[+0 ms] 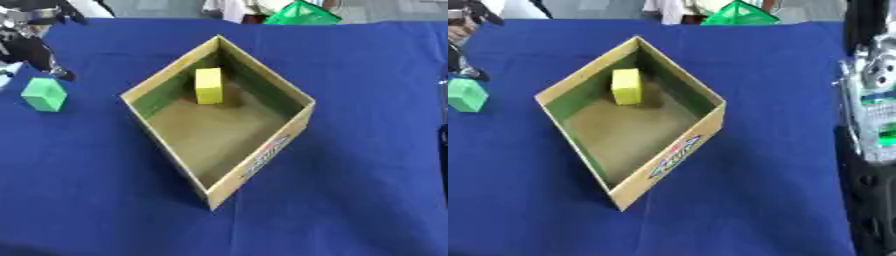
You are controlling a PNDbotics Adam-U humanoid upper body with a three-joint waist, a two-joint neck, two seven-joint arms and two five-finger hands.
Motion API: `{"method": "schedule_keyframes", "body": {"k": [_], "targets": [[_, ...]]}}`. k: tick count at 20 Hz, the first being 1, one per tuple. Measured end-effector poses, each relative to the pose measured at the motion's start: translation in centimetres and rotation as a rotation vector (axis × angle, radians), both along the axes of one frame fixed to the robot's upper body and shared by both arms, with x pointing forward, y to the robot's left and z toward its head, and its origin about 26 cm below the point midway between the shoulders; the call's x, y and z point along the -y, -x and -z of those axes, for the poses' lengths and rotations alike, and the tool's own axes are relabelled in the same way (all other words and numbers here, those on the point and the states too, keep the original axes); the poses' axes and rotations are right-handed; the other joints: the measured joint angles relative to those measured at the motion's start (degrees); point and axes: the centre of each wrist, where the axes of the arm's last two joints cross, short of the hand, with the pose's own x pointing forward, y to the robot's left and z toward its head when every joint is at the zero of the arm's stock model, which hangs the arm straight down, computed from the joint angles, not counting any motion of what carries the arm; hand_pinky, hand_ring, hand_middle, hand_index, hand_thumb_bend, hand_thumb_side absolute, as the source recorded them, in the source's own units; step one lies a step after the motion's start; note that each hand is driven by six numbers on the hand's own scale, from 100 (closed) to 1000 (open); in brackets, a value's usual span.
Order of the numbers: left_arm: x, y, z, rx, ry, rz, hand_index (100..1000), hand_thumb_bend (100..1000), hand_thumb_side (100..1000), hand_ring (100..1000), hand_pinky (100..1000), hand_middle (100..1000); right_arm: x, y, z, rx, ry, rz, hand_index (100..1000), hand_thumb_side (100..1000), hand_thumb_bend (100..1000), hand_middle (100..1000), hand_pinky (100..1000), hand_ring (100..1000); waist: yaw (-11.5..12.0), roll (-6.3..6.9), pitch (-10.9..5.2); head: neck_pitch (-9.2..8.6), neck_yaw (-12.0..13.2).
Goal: Pick up objects on the table and place them in the box.
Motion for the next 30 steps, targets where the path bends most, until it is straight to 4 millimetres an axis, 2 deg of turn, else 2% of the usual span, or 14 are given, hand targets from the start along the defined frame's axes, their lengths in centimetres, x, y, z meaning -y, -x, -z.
{"method": "schedule_keyframes", "body": {"k": [7, 14, 21, 30], "targets": [[-1.9, -0.3, 1.1, -0.028, 0.002, -0.055, 916, 563, 100, 850, 773, 866, 0.2, -0.1, 0.0, -0.002, -0.003, 0.007, 842, 1000, 192, 656, 837, 857, 0.01, -0.33, 0.46, 0.0, 1.45], [-2.6, -0.5, 1.9, -0.028, -0.024, -0.09, 919, 566, 100, 852, 773, 876, 0.3, -0.1, -0.1, -0.001, 0.0, 0.009, 842, 1000, 190, 652, 838, 855, -0.27, -0.81, 1.11, -0.09, 3.73], [-3.2, -0.6, 2.4, -0.018, -0.031, -0.106, 920, 557, 100, 850, 769, 874, 0.3, -0.2, -0.3, 0.002, 0.0, 0.006, 842, 1000, 186, 648, 839, 855, -0.7, -1.09, 1.86, -0.73, 4.59], [-4.4, -0.8, 3.7, -0.012, 0.032, -0.151, 901, 448, 100, 806, 730, 833, 0.3, -0.4, -0.4, 0.0, -0.002, 0.002, 842, 1000, 183, 644, 840, 856, -1.46, -1.76, 2.71, -1.59, 5.45]]}}
